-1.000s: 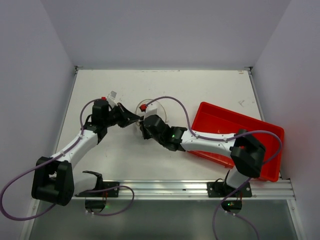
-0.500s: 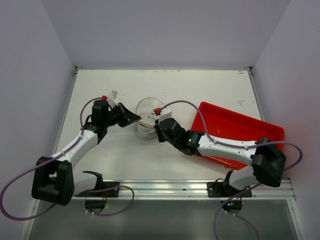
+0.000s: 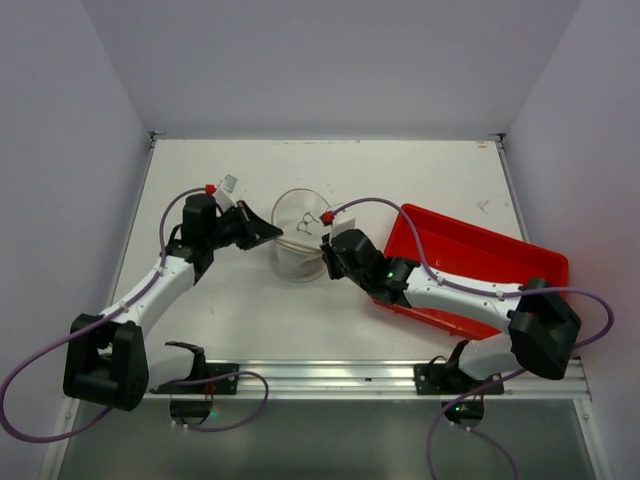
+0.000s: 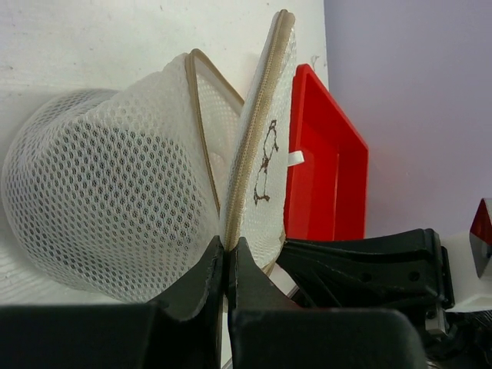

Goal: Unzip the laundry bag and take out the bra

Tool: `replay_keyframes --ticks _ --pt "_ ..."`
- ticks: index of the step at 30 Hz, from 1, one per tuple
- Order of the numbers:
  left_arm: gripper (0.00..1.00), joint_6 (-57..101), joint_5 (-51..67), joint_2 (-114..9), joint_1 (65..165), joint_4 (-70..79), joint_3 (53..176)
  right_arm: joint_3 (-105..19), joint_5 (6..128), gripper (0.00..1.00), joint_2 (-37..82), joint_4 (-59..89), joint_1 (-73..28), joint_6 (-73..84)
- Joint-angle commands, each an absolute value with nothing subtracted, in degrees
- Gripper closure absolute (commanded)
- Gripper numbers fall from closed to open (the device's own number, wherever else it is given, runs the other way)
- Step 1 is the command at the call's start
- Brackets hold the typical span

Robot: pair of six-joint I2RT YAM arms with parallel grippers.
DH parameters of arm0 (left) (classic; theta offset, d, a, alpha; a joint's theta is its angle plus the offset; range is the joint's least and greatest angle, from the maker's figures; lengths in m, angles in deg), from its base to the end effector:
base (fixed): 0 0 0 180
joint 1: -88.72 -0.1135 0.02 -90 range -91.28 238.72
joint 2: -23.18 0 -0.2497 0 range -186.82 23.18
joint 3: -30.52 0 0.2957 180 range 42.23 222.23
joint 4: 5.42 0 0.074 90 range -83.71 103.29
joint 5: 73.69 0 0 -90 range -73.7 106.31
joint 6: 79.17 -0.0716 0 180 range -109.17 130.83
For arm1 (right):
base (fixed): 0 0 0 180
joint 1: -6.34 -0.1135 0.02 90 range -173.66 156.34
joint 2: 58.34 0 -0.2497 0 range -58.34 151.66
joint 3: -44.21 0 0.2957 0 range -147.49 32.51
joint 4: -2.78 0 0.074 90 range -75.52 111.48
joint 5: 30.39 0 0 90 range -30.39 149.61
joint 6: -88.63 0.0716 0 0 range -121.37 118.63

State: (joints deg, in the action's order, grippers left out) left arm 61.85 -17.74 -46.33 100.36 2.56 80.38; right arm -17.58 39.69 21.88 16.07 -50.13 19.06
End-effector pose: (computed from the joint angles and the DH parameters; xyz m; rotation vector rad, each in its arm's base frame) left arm 0.3143 -0.1057 0.1861 -0.3540 2.1880 -1.2559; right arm 0.2293 0.3019 0.1918 -0.4560 2.0690 0.4410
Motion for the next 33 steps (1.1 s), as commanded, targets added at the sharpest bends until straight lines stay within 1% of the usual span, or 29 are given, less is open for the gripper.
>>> replay_keyframes --ticks 1,8,12,13,16,18,21,23,24,26,27,28,30,31,32,33 --pt "1.0 57.5 -18.06 -46.33 98.91 4.96 85.03 -16.1 37.9 1.0 18.92 17.82 -47.55 15.08" --pt "1.0 54.86 -21.57 -48.53 98.12 6.11 86.09 -15.92 39.05 1.0 18.12 17.21 -47.01 11.47" --pt "1.0 53.54 -21.14 -47.31 98.12 6.2 86.17 -15.92 38.7 1.0 17.6 17.21 -46.4 10.94" --pt "1.0 53.28 -20.53 -47.04 98.12 8.38 86.26 -15.83 38.52 1.0 17.42 17.12 -46.14 10.94" --pt "1.0 53.19 -19.56 -45.46 98.12 8.93 86.44 -16.27 41.58 1.0 17.33 17.82 -45.96 11.81" --pt "1.0 54.5 -19.47 -43.62 98.21 5.09 84.34 -16.97 46.49 0.88 17.51 18.44 -45.87 13.3" --pt "1.0 57.14 -18.42 -41.07 98.38 1.39 80.29 -16.54 49.59 0.73 16.54 17.74 -46.48 16.54" --pt "1.0 57.85 -17.27 -39.75 98.65 0.05 78.1 -15.4 49.59 0.68 13.75 17.04 -47.19 18.4" --pt "1.0 57.67 -16.75 -39.31 98.82 -0.56 77.74 -14.87 49.85 0.64 12.6 16.51 -47.19 20.32" --pt "1.0 56.8 -15.51 -38.61 99.35 -0.74 76.95 -14.08 50.39 0.6 9.18 14.93 -47.19 22.79" --pt "1.0 56.62 -15.34 -38.43 99.44 -1.44 76.77 -14.42 49.34 0.59 8.37 14.92 -47.19 26.54" --pt "1.0 56.53 -15.07 -38.17 99.61 -2.05 76.33 -14.86 46.54 0.54 7.84 15.01 -47.19 28.32" --pt "1.0 56.62 -14.72 -37.64 99.7 -3.72 75.28 -18.19 43.98 0.48 8.8 16.14 -47.28 33.23" --pt "1.0 56.97 -14.55 -37.46 99.97 -4.25 74.93 -20.12 40.49 0.35 9.94 17.55 -47.19 34.83" --pt "1.0 57.06 -14.28 -37.11 100.14 -4.78 74.23 -24.93 39.5 0.29 11.6 21.13 -47.19 36.06" --pt "1.0 57.23 -13.93 -36.93 100.4 -5.57 73.96 -27.85 38.7 0.25 15.71 23.08 -47.19 37.9"
